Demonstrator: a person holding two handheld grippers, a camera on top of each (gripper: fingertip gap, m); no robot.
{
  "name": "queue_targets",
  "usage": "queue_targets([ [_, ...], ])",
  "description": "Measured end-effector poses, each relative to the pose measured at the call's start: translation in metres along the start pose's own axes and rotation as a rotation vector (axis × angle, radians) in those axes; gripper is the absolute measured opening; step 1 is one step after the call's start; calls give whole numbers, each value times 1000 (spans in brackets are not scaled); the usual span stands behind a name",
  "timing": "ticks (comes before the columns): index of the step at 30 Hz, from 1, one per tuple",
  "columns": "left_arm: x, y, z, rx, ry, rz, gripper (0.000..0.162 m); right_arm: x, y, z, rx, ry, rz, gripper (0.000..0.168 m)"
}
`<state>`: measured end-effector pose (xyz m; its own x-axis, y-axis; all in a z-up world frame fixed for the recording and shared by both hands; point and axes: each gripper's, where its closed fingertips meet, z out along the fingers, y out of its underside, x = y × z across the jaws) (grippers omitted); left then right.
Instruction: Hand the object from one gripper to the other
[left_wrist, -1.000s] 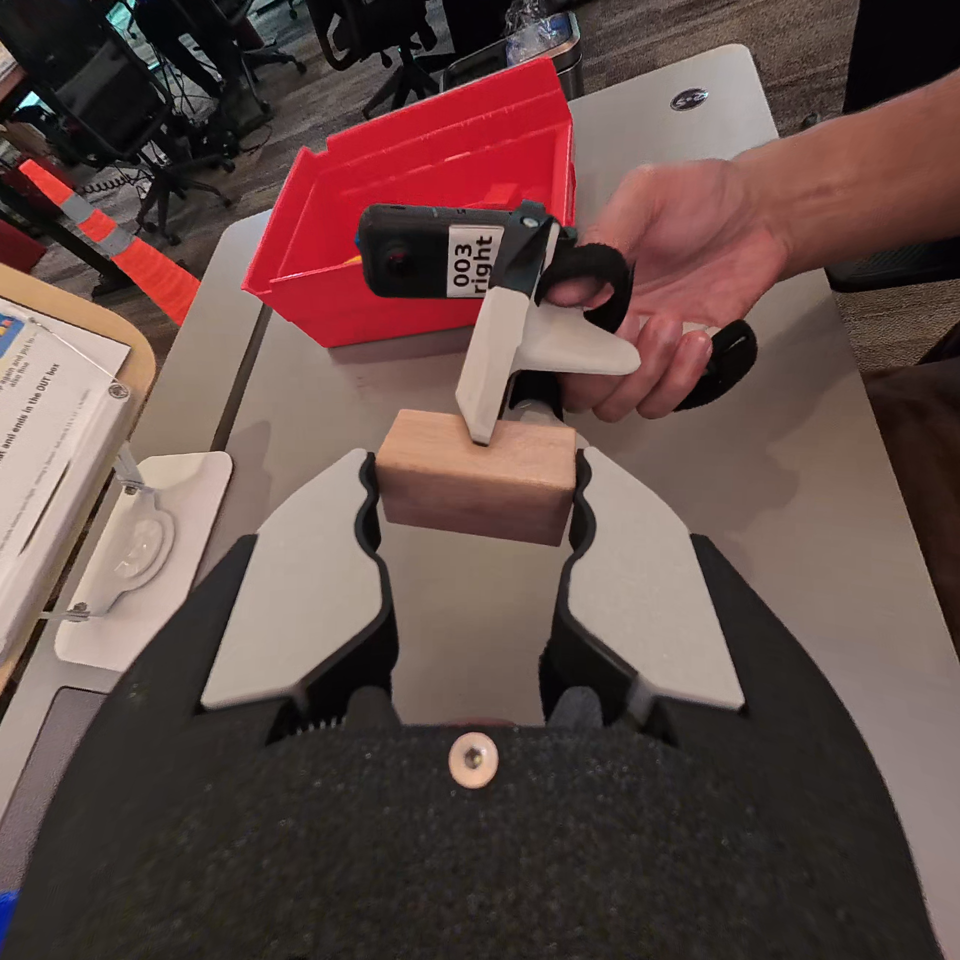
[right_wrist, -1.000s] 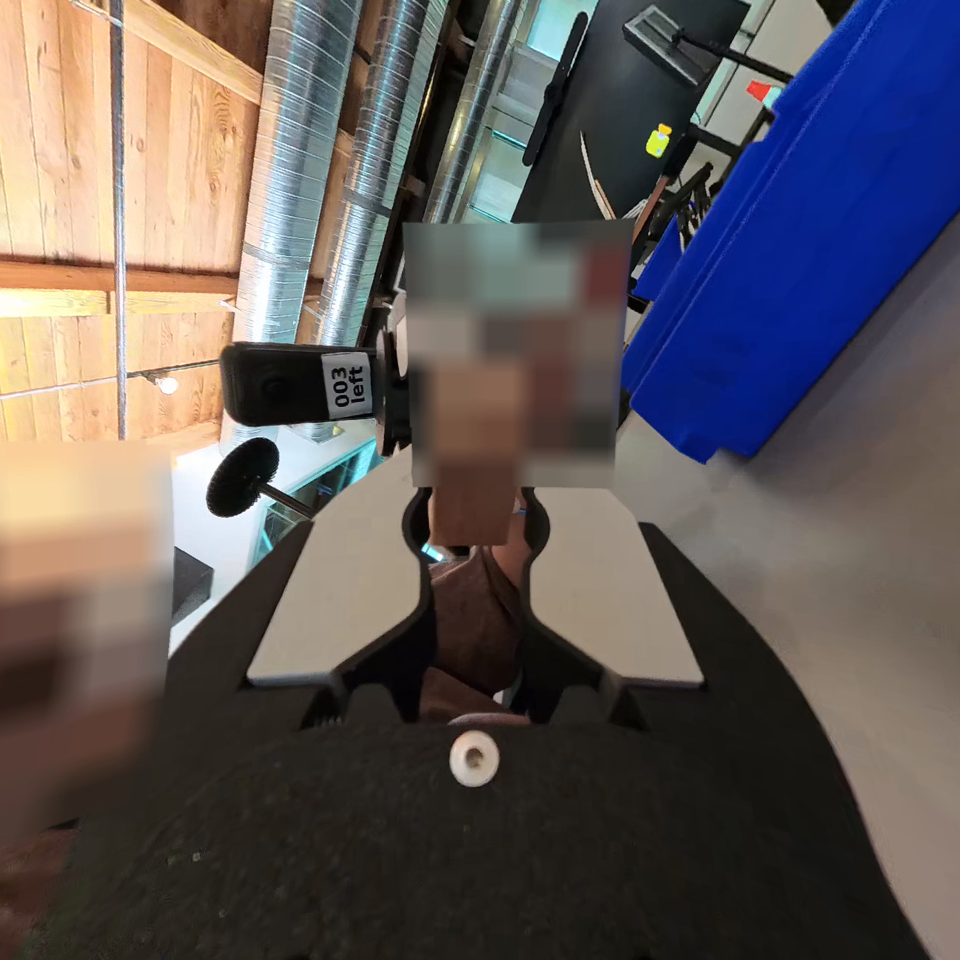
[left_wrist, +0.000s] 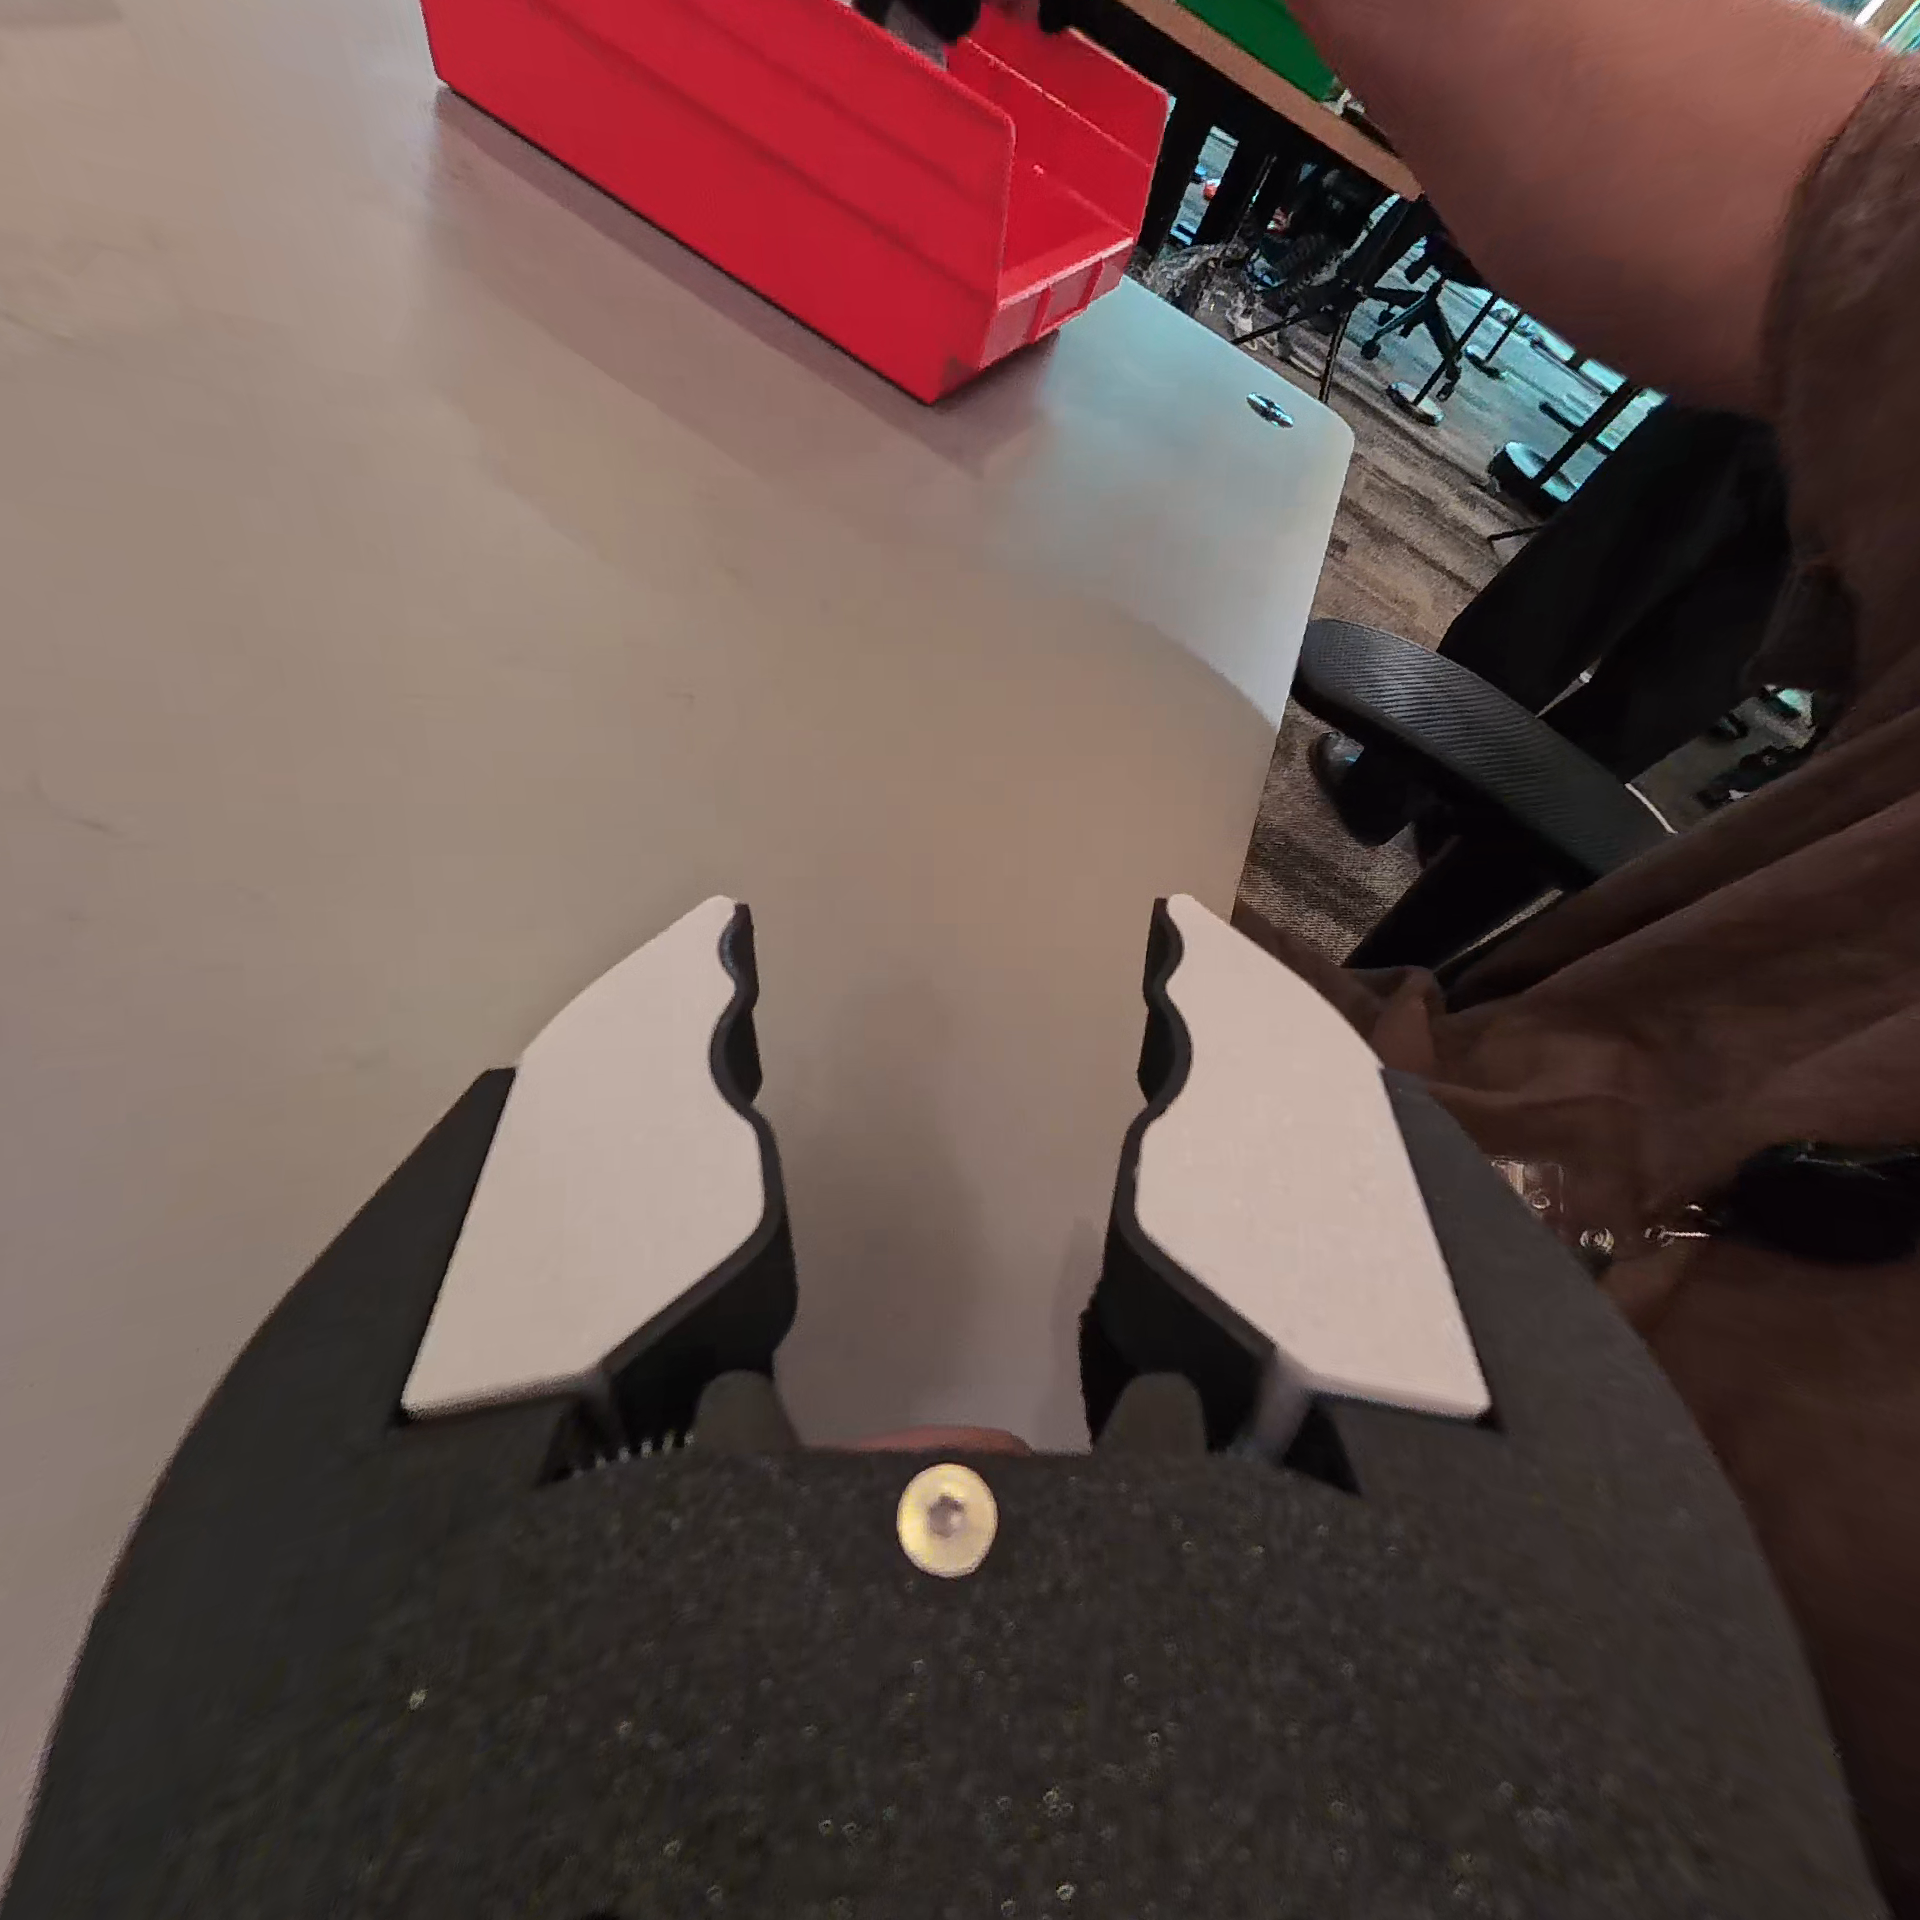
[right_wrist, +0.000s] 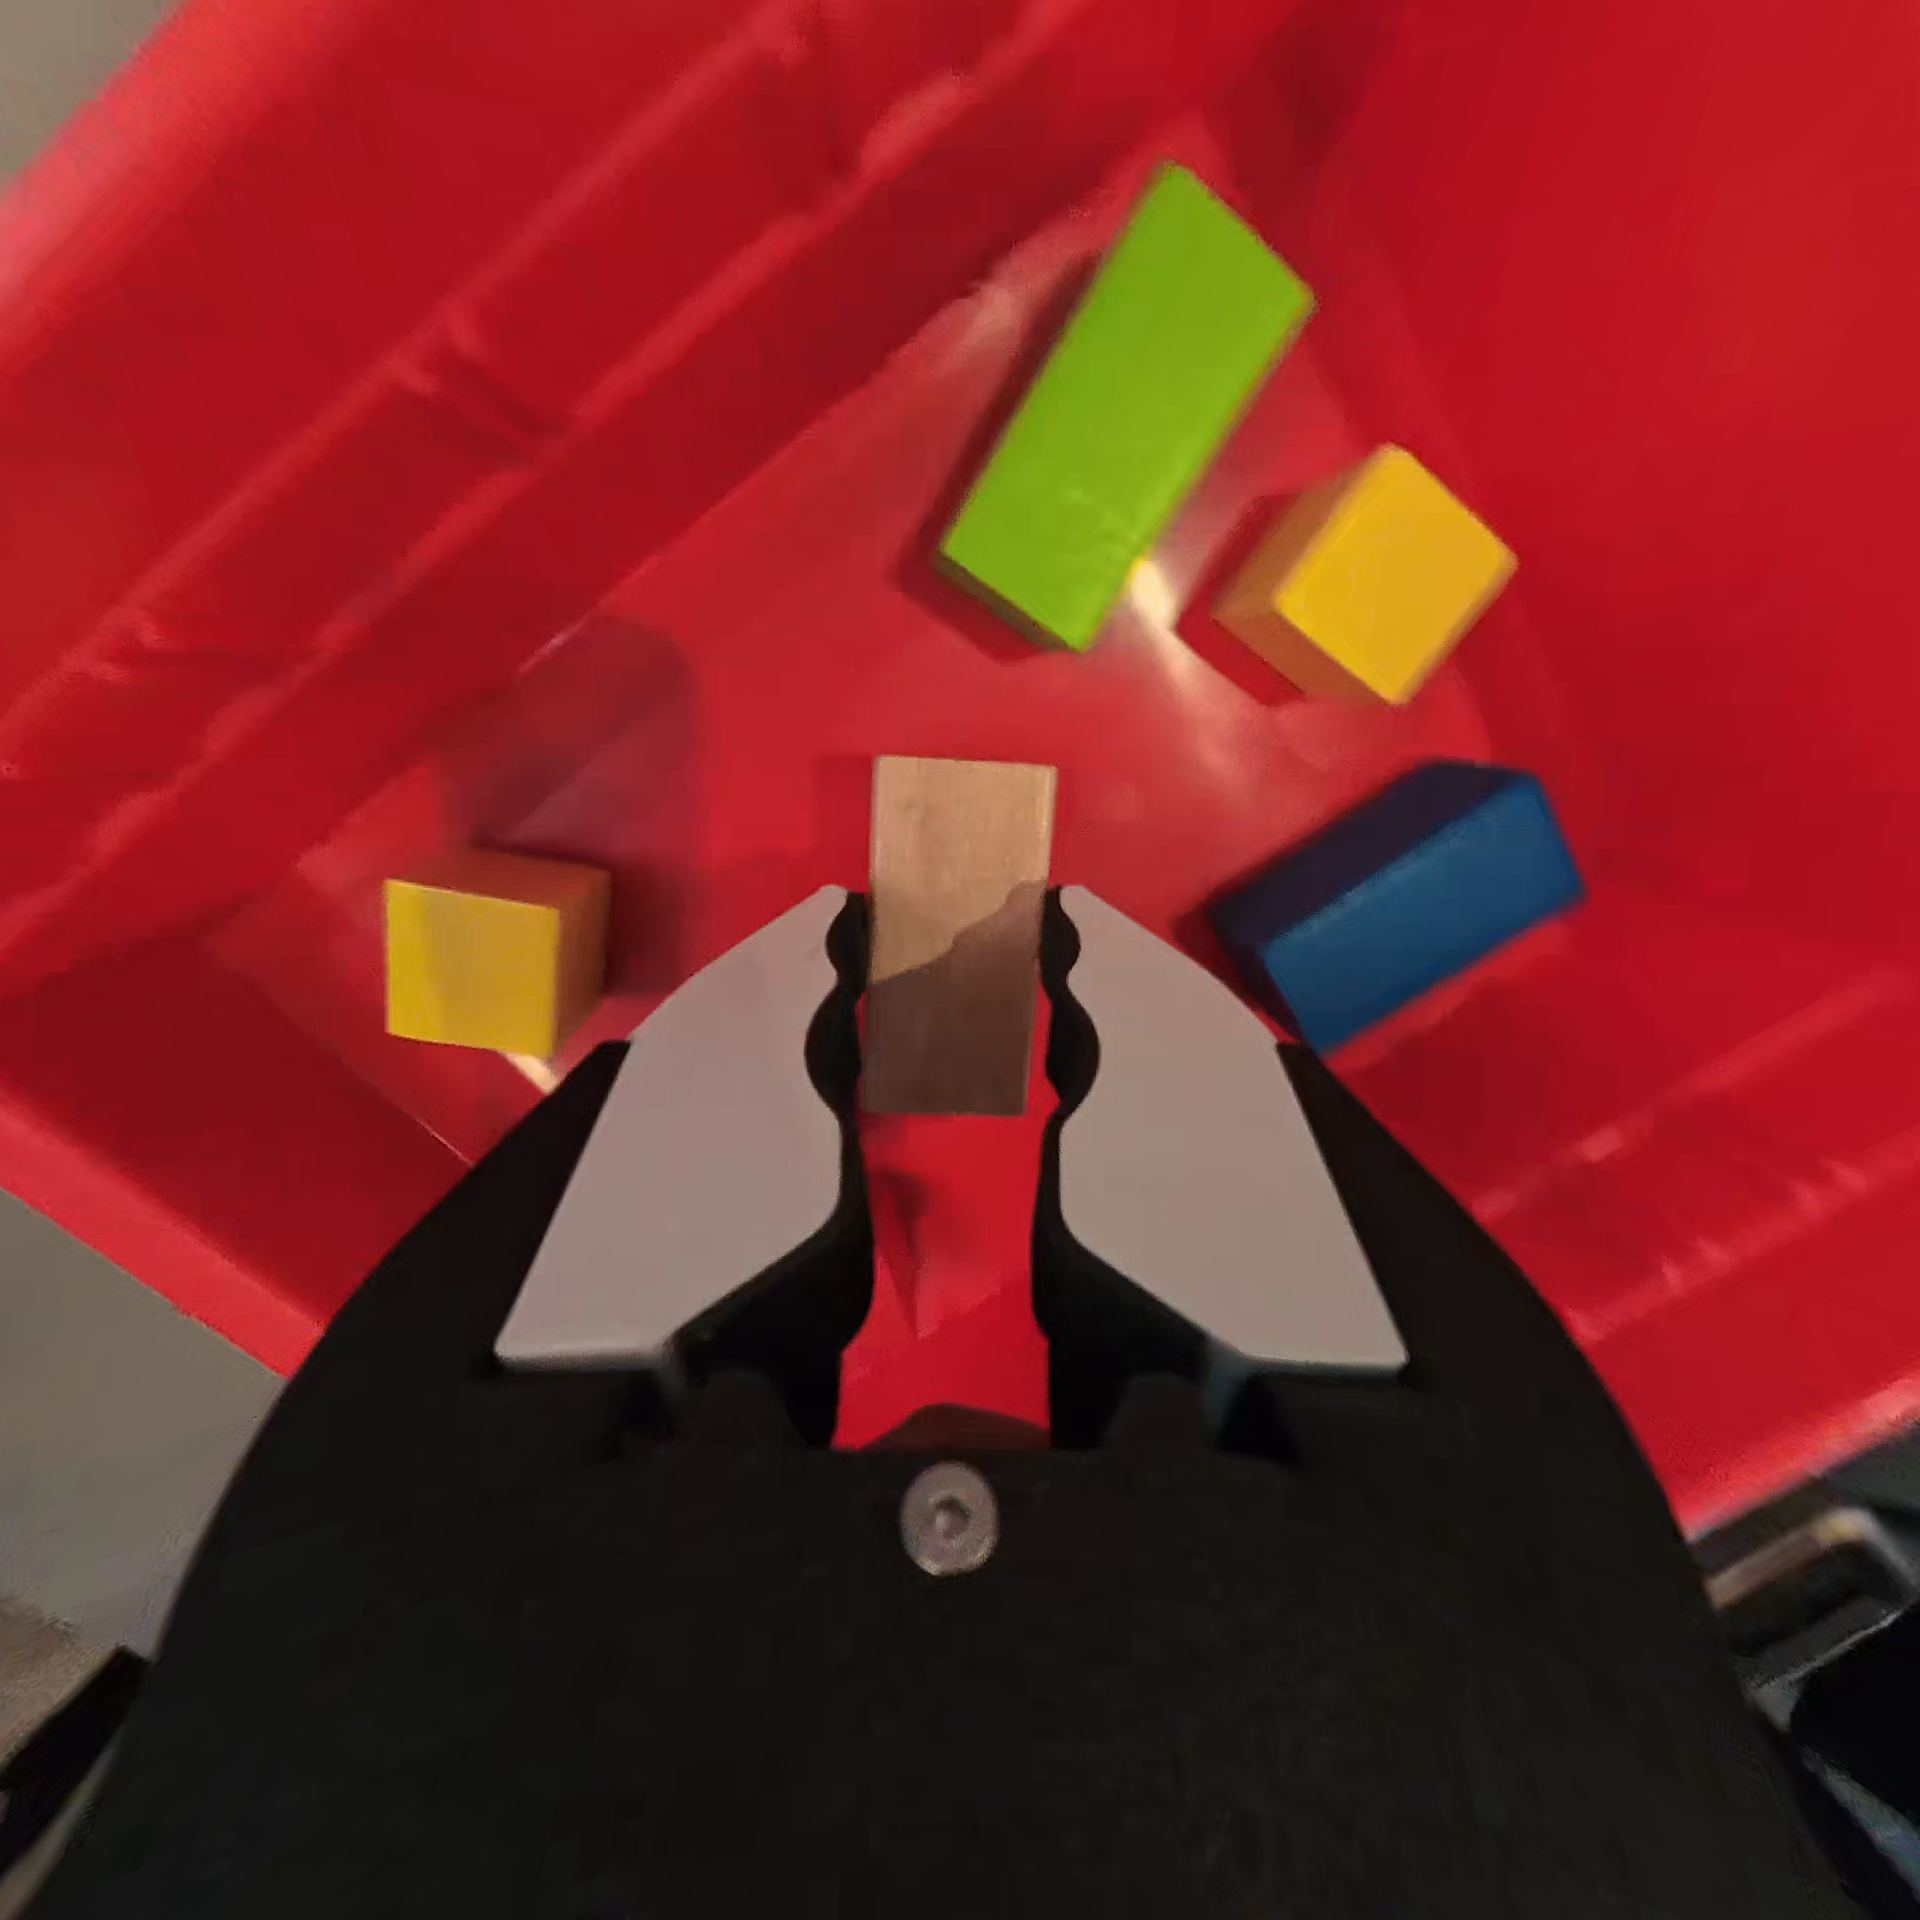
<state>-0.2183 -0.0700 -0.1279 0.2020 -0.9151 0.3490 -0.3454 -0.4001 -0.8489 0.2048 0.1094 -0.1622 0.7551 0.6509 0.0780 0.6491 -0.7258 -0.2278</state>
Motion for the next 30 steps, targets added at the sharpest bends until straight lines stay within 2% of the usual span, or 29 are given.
queue_targets([
  [5, -2, 0, -2, 7, -2, -17, 71, -21, -16, 21, 13, -60, -103, 32],
  [14, 4, 5, 3, -31, -21, 39, 72, -23, -22, 22, 75, -95, -119, 33],
  [17, 5, 4, 3, -23, -20, 27, 73, -17, -22, 2, 99, -8, -113, 56],
  [19, 4, 3, 1, -10, -28, 24, 73, -16, -32, -41, 210, 93, -85, 62],
  [21, -1, 1, -2, -3, -53, 42, 73, -26, -44, -96, 409, 190, -8, 61],
  [24, -7, -3, -6, 20, -83, 54, 73, -70, -46, -159, 725, 207, 201, 55],
  [27, -9, -4, -8, 28, -80, 44, 73, -153, -42, -174, 988, 28, 298, 55],
  [30, -10, -2, -7, 22, -78, 48, 71, -233, -45, -157, 1167, -163, 292, 61],
])
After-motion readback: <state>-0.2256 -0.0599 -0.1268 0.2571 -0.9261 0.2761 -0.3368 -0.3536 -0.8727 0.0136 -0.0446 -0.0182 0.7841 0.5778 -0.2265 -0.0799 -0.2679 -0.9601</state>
